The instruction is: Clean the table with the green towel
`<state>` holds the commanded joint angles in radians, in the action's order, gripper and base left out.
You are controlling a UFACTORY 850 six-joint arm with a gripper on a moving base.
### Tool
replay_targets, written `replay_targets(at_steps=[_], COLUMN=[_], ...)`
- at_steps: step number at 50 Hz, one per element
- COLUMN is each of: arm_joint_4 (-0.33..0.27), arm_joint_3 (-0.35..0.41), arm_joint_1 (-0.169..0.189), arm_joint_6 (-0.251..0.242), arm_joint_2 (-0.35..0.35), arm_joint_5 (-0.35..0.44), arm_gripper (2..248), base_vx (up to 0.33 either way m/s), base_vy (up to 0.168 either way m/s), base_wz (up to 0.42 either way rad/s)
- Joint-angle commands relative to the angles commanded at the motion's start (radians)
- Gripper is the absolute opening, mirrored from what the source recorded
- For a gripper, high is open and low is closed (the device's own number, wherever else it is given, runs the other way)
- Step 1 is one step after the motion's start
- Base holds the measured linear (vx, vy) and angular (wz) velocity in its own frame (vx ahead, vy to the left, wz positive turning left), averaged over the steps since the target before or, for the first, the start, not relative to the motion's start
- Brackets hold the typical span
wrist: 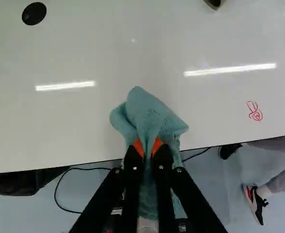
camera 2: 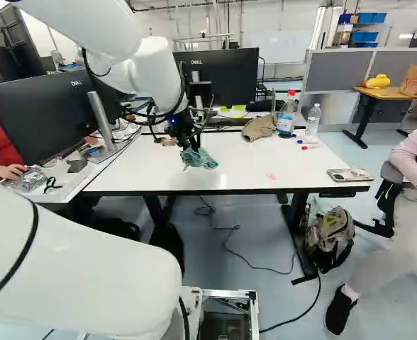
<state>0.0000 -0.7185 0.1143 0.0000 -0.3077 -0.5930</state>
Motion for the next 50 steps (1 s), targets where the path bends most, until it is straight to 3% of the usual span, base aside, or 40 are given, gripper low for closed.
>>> replay_targets(at_steps=[50], arm_joint_4=[0.000], arm_joint_3=[-0.062], arm_joint_1=[0.224], arm_joint_6=[0.000], arm_joint_2=[0.074], arm_joint_5=[0.000], arm_gripper=[38], base_vx=[0.000], base_vy=[0.000], base_wz=[0.000])
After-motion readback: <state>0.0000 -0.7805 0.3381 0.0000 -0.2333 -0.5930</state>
